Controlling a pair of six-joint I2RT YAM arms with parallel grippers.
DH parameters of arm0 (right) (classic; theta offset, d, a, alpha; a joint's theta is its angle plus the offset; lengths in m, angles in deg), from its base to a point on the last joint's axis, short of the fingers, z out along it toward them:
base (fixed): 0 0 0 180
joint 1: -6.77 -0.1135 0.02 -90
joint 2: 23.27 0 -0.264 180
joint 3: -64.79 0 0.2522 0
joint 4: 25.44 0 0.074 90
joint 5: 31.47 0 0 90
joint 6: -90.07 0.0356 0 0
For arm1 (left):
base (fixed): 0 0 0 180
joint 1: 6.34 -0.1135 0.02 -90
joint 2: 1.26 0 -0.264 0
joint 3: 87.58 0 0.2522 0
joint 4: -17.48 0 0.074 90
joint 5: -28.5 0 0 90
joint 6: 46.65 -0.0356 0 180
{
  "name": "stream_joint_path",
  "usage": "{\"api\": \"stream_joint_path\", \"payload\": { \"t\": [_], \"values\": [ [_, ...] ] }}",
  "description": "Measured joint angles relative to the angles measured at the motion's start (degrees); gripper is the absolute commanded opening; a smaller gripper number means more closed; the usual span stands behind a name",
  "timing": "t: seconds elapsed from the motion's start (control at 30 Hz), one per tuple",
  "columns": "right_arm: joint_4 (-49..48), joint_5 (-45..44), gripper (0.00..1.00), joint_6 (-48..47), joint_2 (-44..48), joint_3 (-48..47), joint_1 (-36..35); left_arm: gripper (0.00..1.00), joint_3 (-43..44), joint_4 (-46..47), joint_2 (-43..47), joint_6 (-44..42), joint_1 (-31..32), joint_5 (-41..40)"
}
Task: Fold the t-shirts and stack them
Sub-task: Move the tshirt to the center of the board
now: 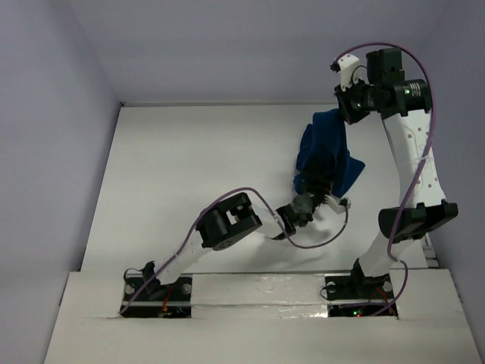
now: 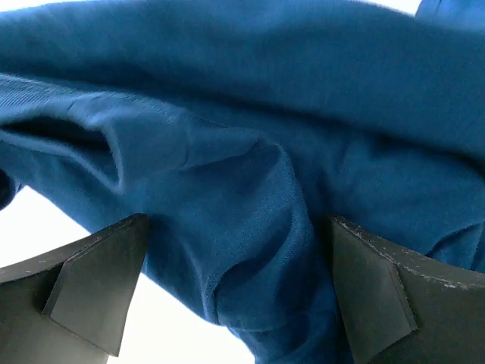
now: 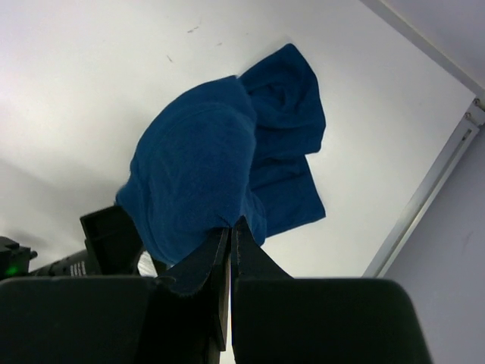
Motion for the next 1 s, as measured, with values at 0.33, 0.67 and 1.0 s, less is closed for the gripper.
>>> {"api": "stream_joint_path", "payload": {
  "t": [0.33,0.67,1.0],
  "values": [
    [0.09,2.25,0.00,0.09,-0.92,-2.38,0.00,0.00,-6.45,-0.11,6.71,1.42,-1.03,-3.91],
    [0.07,3.34,0.00,0.02,-0.81,-2.80,0.00,0.00,-15.06,-5.31,25.70,27.52,-6.51,1.14],
    [-3.04,7.89,0.00,0.79,1.38,-1.01,-0.13,0.00,-15.02,-27.61,53.11,60.02,-30.77,25.88]
  ]
}}
